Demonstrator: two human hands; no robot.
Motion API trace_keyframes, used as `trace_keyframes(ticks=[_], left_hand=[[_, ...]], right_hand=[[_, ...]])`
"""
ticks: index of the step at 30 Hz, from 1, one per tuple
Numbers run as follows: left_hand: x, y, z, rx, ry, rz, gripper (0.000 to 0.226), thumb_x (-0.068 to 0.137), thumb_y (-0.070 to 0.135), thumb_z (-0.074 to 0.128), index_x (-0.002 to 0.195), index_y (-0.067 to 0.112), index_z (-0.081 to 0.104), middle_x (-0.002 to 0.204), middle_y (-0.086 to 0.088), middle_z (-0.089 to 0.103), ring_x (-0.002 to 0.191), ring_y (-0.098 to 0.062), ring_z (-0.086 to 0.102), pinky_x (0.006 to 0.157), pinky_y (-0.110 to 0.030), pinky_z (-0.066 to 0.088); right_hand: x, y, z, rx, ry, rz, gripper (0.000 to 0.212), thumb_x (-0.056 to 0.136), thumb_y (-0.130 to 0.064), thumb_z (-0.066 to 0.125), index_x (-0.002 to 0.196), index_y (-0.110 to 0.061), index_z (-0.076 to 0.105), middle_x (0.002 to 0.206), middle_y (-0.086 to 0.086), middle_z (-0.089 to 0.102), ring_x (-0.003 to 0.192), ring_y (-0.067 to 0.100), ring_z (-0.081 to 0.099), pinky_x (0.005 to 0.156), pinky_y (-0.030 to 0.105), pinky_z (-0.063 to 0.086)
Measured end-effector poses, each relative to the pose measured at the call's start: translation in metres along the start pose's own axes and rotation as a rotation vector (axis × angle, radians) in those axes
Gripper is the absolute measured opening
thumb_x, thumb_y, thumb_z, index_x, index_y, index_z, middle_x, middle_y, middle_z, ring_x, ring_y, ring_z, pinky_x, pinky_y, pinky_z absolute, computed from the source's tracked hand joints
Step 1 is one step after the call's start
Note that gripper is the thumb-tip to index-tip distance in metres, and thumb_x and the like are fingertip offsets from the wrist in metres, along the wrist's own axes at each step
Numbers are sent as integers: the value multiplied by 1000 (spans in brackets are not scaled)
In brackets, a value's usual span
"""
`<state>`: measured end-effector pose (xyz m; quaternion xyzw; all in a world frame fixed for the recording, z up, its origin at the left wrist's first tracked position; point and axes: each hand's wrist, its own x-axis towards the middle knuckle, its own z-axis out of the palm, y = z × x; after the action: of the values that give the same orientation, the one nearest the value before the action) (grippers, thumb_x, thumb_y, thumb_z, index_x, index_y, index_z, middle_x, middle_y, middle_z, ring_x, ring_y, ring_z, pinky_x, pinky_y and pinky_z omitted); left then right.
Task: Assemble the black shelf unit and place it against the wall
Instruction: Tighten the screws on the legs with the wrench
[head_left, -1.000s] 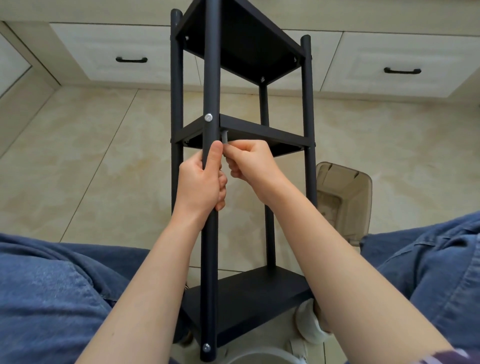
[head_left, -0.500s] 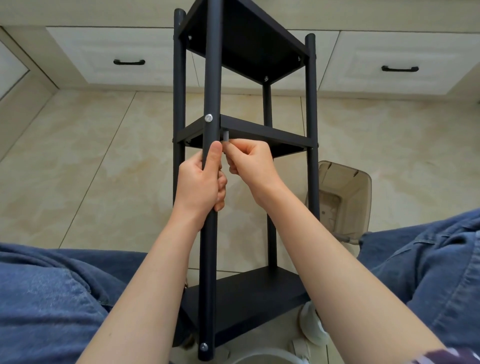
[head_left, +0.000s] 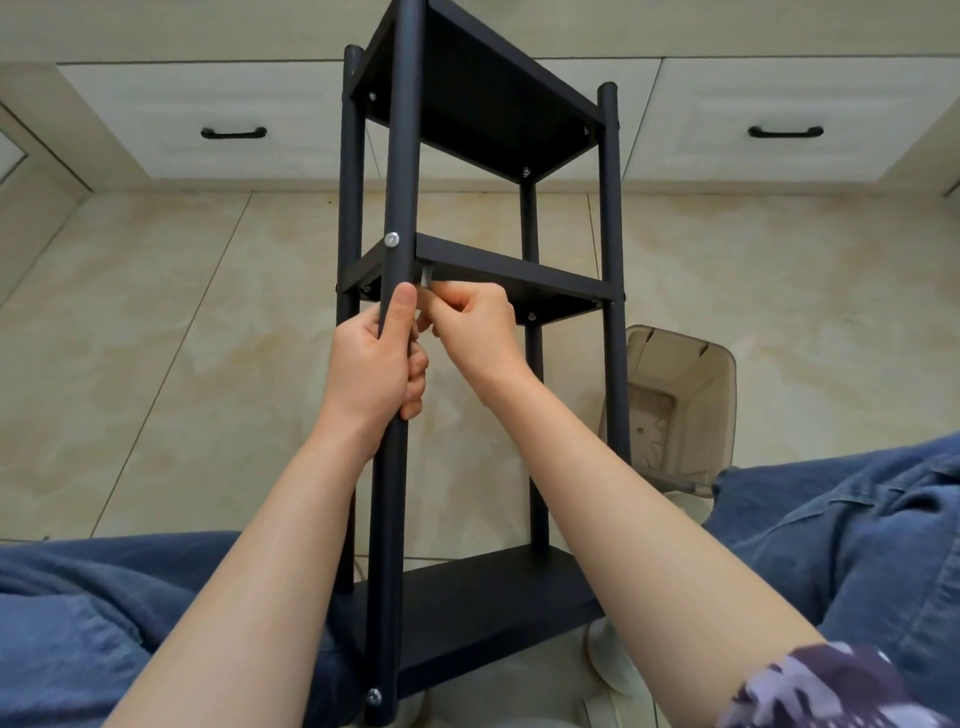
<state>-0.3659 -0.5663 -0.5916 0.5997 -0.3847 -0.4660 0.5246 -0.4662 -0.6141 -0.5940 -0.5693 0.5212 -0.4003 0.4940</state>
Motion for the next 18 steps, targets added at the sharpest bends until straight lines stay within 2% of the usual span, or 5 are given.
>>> trace_keyframes(ticks=[4, 8, 12, 14, 18], left_hand=[[1, -2, -2, 12, 7, -4, 47, 101, 53, 50, 76, 14, 52, 48, 1, 42, 32, -12, 34, 33, -20, 29], [0, -3, -3, 20, 10, -1, 48, 102, 53, 49, 78, 11, 47, 47, 1, 41, 32, -13, 33, 34, -19, 29], [-2, -3, -4, 18, -5, 11, 49, 101, 53, 50, 78, 10, 47, 47, 0, 41, 32, -14, 32, 34, -20, 29], [-4, -2, -4, 23, -15, 21, 49, 101, 52, 50, 80, 8, 48, 47, 1, 41, 31, -14, 32, 33, -20, 29], [-6, -1, -3, 25, -30, 21, 51, 100, 53, 49, 80, 7, 48, 47, 1, 40, 30, -14, 31, 33, -20, 28]], right_hand=[[5, 6, 7, -7, 39, -46, 23, 96, -21, 63, 77, -15, 74, 67, -4, 67, 63, 7, 60, 68, 25, 49], [10, 8, 15, -2, 82, -63, 22, 95, -16, 63, 81, -3, 75, 63, -9, 62, 63, 6, 60, 71, 29, 51], [13, 9, 19, -14, 119, -95, 25, 95, -13, 63, 76, -1, 73, 62, -8, 61, 64, 13, 61, 72, 36, 53], [12, 9, 19, -15, 133, -122, 26, 95, -11, 62, 73, -1, 72, 61, -10, 60, 62, 10, 60, 71, 36, 53], [8, 8, 14, -28, 132, -127, 30, 96, -11, 61, 67, -6, 67, 55, -18, 54, 54, -3, 55, 61, 17, 43]])
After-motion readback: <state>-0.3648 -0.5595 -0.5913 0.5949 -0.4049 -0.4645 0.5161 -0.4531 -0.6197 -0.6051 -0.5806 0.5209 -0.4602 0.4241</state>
